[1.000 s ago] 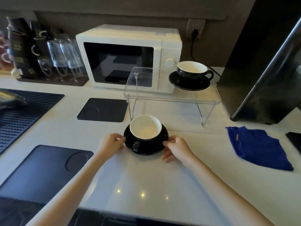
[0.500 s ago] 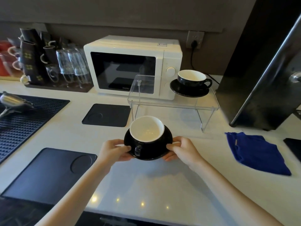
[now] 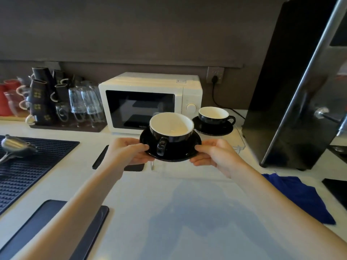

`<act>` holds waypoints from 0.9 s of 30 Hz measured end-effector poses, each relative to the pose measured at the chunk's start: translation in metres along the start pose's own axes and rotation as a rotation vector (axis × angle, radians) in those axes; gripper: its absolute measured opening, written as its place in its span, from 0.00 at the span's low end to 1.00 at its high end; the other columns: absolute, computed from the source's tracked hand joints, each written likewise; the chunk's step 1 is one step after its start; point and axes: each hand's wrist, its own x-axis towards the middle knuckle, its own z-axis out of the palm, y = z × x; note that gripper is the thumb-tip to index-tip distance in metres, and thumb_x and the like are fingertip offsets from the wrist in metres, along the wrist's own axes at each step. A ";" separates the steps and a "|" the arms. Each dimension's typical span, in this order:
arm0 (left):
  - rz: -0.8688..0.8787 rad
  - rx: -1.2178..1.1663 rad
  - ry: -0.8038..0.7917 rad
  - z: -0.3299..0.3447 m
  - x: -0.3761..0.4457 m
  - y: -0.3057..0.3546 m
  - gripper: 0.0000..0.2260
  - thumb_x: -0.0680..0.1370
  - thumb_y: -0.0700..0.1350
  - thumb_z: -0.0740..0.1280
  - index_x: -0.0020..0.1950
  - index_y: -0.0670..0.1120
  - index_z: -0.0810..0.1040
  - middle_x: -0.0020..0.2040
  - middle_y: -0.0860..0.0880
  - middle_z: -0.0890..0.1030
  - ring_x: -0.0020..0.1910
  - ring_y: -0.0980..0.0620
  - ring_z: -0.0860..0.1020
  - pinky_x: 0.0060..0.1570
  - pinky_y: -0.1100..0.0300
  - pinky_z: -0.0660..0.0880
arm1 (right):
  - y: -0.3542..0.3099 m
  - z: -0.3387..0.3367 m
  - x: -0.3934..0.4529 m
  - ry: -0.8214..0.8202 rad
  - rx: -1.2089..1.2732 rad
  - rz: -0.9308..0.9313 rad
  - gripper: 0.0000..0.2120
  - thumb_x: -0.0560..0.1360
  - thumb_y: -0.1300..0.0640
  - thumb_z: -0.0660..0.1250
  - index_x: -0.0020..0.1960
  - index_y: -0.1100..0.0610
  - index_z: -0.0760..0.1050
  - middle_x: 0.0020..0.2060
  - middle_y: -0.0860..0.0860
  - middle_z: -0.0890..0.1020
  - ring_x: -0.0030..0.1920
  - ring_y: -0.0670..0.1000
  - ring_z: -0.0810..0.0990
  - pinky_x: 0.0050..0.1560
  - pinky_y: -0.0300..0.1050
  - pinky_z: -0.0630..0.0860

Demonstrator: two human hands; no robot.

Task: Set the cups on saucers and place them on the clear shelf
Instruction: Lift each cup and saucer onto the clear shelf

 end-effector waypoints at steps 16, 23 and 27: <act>-0.132 0.015 0.036 0.027 0.099 -0.003 0.03 0.74 0.34 0.66 0.45 0.38 0.79 0.37 0.39 0.84 0.30 0.49 0.84 0.37 0.61 0.81 | -0.010 -0.015 0.093 0.090 -0.179 0.106 0.05 0.76 0.64 0.63 0.47 0.65 0.77 0.31 0.58 0.84 0.30 0.50 0.84 0.33 0.40 0.82; -0.180 0.035 0.063 0.027 0.114 -0.011 0.02 0.74 0.35 0.67 0.44 0.38 0.79 0.38 0.40 0.84 0.25 0.53 0.82 0.31 0.64 0.80 | -0.002 -0.017 0.115 0.079 -0.216 0.136 0.05 0.75 0.64 0.64 0.47 0.65 0.77 0.34 0.59 0.83 0.29 0.49 0.84 0.30 0.38 0.81; -0.172 0.101 0.092 0.027 0.118 -0.015 0.05 0.74 0.38 0.68 0.48 0.39 0.80 0.32 0.45 0.84 0.26 0.57 0.82 0.26 0.66 0.77 | 0.002 -0.017 0.120 0.078 -0.202 0.131 0.07 0.75 0.65 0.64 0.51 0.68 0.76 0.34 0.59 0.83 0.26 0.47 0.83 0.28 0.36 0.80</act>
